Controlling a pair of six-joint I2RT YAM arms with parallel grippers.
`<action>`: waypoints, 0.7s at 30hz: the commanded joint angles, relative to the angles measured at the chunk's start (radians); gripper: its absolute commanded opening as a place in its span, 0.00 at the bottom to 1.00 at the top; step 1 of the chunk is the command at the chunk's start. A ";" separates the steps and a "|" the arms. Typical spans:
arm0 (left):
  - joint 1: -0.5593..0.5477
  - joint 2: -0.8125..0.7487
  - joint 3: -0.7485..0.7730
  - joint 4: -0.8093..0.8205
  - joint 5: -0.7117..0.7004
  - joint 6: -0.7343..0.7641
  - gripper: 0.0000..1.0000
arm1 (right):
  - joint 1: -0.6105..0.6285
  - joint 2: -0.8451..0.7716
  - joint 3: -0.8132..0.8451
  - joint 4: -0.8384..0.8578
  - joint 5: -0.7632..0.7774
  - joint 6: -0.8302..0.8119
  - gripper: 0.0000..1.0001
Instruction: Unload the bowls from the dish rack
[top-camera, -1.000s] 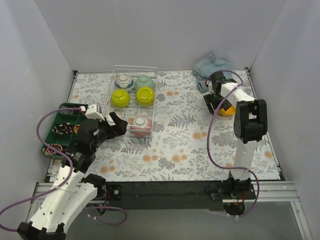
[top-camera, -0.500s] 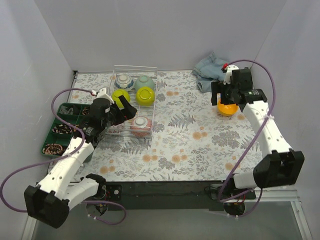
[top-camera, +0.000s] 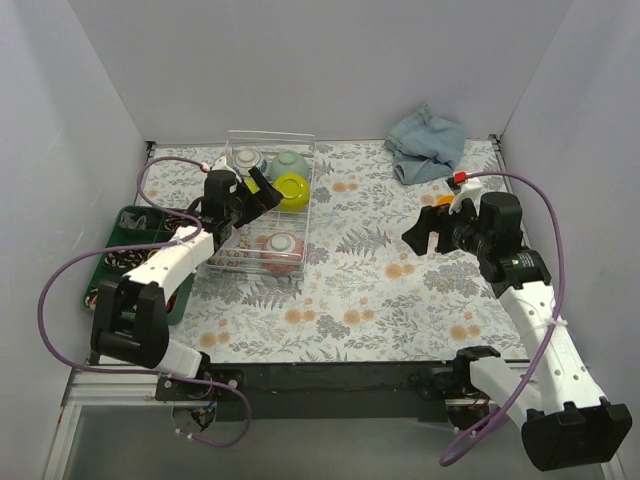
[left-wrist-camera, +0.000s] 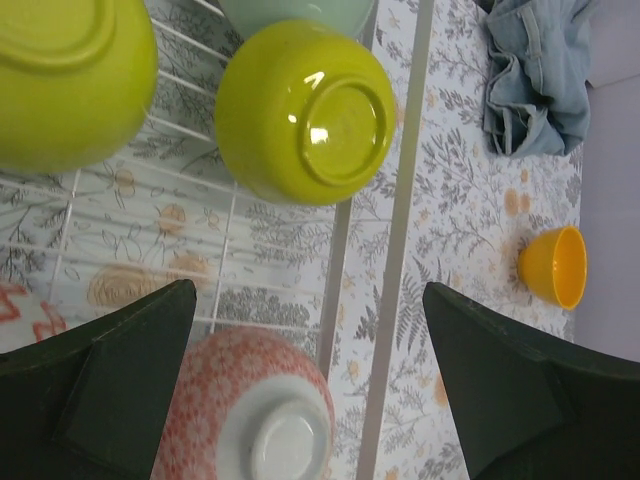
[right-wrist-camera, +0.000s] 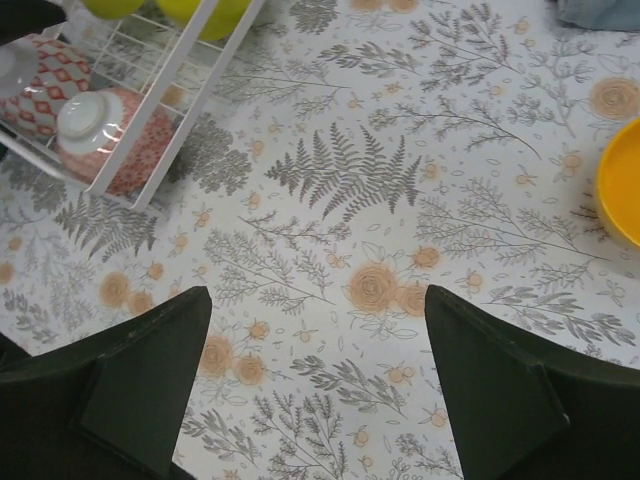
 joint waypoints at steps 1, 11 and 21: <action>0.041 0.100 0.035 0.190 0.041 -0.006 0.98 | 0.027 -0.054 -0.037 0.085 -0.123 0.023 0.96; 0.067 0.303 0.093 0.354 0.095 -0.007 0.98 | 0.056 -0.079 -0.057 0.089 -0.162 0.016 0.96; 0.067 0.450 0.141 0.397 0.122 -0.042 0.98 | 0.062 -0.061 -0.051 0.086 -0.166 -0.003 0.95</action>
